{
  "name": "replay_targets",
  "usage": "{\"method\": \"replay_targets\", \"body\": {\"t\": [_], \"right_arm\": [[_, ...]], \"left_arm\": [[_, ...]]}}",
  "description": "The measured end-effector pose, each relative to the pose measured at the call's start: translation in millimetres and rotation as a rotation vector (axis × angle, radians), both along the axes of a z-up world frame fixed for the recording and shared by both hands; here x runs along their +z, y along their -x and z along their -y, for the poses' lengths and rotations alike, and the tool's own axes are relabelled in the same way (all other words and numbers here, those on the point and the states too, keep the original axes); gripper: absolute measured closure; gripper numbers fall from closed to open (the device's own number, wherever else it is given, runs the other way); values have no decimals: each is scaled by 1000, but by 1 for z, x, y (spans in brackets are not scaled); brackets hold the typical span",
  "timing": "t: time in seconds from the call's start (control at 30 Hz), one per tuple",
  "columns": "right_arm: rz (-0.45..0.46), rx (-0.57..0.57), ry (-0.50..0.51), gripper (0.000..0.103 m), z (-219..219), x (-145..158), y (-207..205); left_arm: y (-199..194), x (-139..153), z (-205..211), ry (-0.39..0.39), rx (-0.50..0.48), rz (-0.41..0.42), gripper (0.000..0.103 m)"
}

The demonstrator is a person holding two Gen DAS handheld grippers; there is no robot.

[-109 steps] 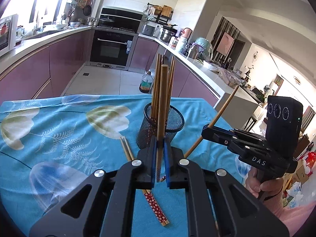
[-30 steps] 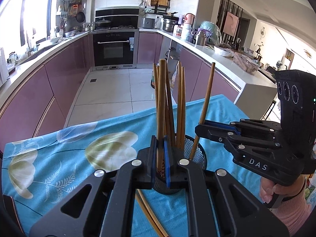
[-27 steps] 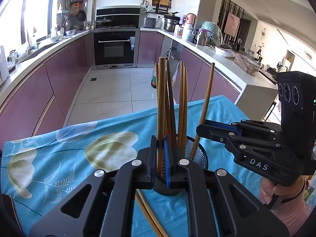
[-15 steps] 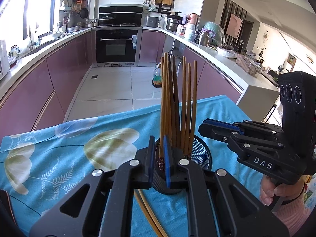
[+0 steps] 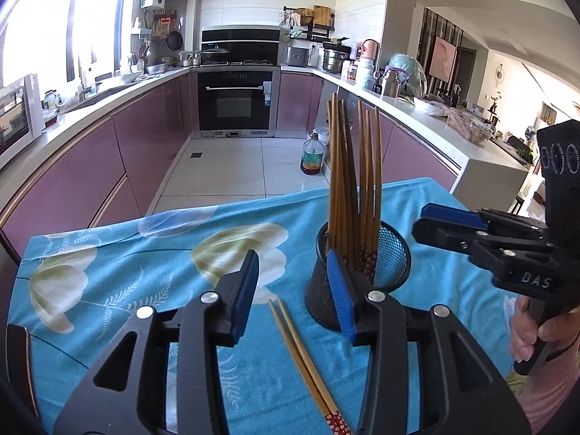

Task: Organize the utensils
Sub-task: 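Open both grippers to drop the chopsticks into the cup, then move both grippers back to the last two chopsticks on the cloth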

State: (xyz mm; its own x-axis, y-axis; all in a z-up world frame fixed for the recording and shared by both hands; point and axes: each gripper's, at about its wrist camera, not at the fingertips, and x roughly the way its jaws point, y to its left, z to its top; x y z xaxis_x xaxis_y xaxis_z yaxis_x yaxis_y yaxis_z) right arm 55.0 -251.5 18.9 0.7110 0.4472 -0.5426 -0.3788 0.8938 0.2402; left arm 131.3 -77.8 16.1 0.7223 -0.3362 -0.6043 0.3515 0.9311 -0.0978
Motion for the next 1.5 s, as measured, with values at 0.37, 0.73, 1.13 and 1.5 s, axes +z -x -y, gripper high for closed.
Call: {"method": "replay_targets", "body": {"t": [0.37, 0.73, 1.13, 1.5], "right_arm": [[-71, 106, 71, 58, -39, -39, 30], [-207, 144, 106, 58, -69, -87, 38], [-225, 133, 166, 58, -83, -101, 45], [-219, 135, 225, 58, -88, -106, 48]], "left_arm": [[33, -33, -40, -24, 88, -38, 47], [49, -66, -47, -50, 127, -97, 44], [56, -75, -48, -38, 130, -124, 42], [57, -80, -50, -29, 131, -141, 41]]}}
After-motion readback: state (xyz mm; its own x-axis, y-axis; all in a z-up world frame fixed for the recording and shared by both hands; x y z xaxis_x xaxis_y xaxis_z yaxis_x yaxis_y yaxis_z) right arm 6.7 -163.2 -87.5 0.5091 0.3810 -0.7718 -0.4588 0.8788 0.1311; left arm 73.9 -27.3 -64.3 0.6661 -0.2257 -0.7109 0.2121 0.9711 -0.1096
